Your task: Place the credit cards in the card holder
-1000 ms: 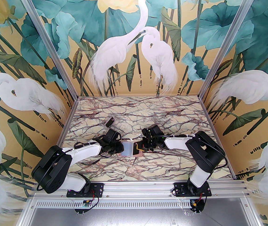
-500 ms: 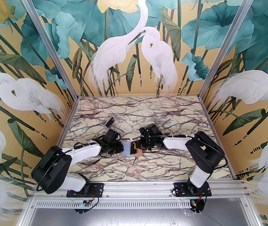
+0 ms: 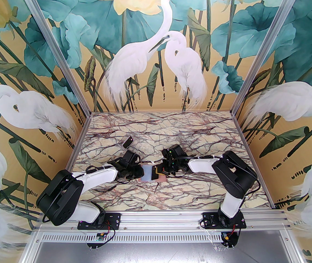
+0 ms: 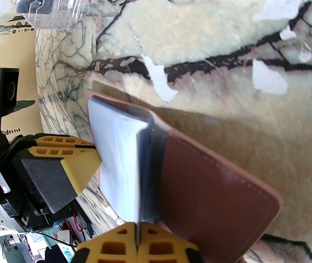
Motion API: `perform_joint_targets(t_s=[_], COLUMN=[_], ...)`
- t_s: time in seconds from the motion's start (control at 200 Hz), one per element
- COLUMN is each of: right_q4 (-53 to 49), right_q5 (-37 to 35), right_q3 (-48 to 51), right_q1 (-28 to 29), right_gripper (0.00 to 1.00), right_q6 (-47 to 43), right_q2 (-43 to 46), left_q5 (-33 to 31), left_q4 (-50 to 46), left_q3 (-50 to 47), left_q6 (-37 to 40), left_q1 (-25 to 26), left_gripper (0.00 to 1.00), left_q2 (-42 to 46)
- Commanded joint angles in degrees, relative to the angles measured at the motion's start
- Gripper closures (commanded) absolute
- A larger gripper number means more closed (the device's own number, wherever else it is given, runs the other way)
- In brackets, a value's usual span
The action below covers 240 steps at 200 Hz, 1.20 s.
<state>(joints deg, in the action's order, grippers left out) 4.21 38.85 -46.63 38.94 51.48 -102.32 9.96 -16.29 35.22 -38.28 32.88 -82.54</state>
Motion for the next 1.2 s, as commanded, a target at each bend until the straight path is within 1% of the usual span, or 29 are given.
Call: perform_joint_targets(t_s=[0.0, 1.195], right_q4=[1.0, 3.6], right_q5=[-0.6, 0.7], right_q3=[-0.7, 0.0], right_q1=[0.3, 1.2], right_gripper=[1.00, 1.00], right_q6=[0.9, 2.3], right_q2=[-1.4, -4.5], left_q5=[0.2, 0.8], left_q4=[-2.6, -1.6], left_q3=[-2.9, -3.0], left_q6=[0.0, 0.0], left_q1=[0.0, 0.0], left_gripper=[0.81, 0.82], left_q2=[-2.4, -3.1])
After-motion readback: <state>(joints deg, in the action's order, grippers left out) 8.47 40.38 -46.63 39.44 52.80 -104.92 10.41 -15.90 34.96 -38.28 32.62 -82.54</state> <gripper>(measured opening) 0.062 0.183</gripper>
